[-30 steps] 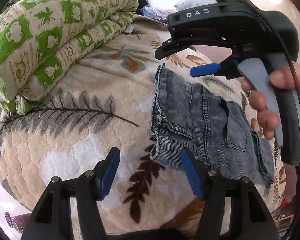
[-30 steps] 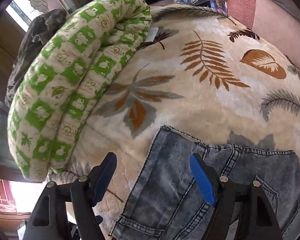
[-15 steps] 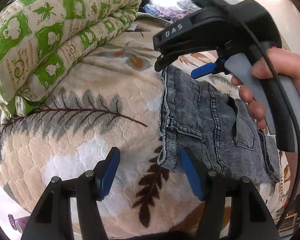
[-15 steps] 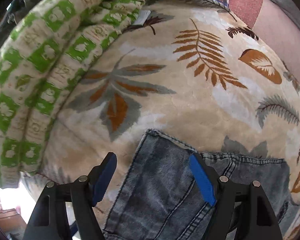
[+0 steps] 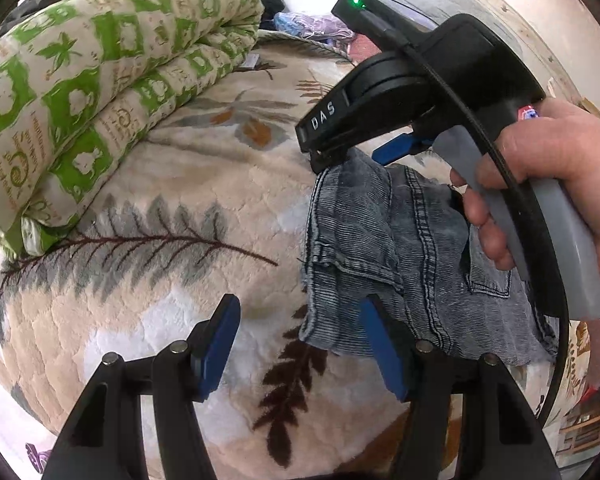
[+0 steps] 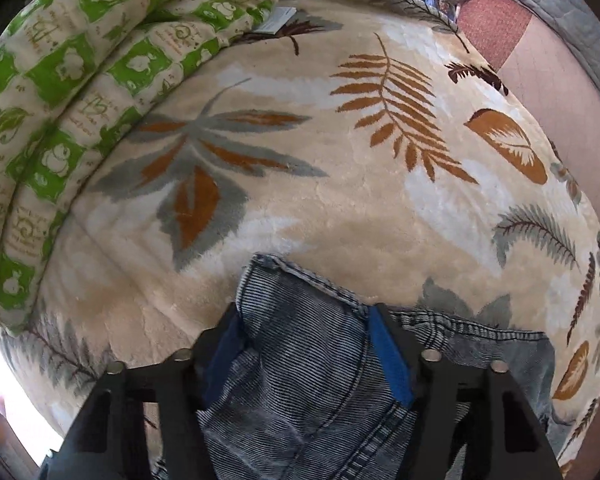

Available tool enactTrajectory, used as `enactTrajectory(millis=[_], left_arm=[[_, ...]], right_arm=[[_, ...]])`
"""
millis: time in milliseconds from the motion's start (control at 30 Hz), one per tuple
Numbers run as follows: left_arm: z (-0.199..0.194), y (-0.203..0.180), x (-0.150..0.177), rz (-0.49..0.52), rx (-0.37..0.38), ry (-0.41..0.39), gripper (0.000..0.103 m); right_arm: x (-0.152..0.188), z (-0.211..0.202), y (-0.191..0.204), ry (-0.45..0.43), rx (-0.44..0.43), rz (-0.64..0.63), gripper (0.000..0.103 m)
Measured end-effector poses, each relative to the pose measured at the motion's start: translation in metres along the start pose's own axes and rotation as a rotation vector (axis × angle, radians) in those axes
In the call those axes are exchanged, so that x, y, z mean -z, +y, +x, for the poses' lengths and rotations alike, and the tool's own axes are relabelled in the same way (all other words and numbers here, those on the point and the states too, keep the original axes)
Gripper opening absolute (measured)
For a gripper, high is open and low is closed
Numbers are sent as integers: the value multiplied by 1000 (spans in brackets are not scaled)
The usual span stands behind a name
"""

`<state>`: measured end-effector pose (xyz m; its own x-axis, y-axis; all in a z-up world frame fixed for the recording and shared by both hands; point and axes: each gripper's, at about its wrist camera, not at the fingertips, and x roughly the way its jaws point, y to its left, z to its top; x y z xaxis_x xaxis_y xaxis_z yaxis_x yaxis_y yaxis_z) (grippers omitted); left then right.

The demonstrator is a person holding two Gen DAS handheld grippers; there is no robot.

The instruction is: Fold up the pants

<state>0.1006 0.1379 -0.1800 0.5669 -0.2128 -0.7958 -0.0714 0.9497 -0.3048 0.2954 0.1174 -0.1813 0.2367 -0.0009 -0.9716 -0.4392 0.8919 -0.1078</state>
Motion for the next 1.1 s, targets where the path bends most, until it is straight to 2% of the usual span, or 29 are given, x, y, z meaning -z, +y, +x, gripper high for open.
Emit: enactTrajectory(millis=[100,133,233,367,733,933,967,1000,1067,1100], left_arm=[[5,-4,-1,16,46,6,39],[7,-4,-1,20,55,11,28],[9,-5,-2,35,72,-1,21],[7,-1,-4,7,112,-1,16],[-15,-24,-5,55,170,-39,13],[-14,-26,-1,48,146,-36,13],[-13,-25,-1,46,140,-36,13],[-14,-26,1,46,134,-32,13],[-11,-25,2,47,120,-25,13],[-10,-25,3,46,115,-22,13]], right_arm=[[4,-5,-5,-18,-4,-7,51],[6,-6,-7,-22,-10,-2,49],[11,-11,-18,-41,-57,35,44],[21,-21,-34,-82,-112,89,38],[61,-43,-80,-192,-269,242,39],[72,-38,-97,-178,-255,272,39],[73,-37,-99,-174,-260,275,42],[71,-36,-99,-166,-261,276,50],[68,-34,-97,-168,-229,273,60],[65,-32,-95,-162,-221,267,62]])
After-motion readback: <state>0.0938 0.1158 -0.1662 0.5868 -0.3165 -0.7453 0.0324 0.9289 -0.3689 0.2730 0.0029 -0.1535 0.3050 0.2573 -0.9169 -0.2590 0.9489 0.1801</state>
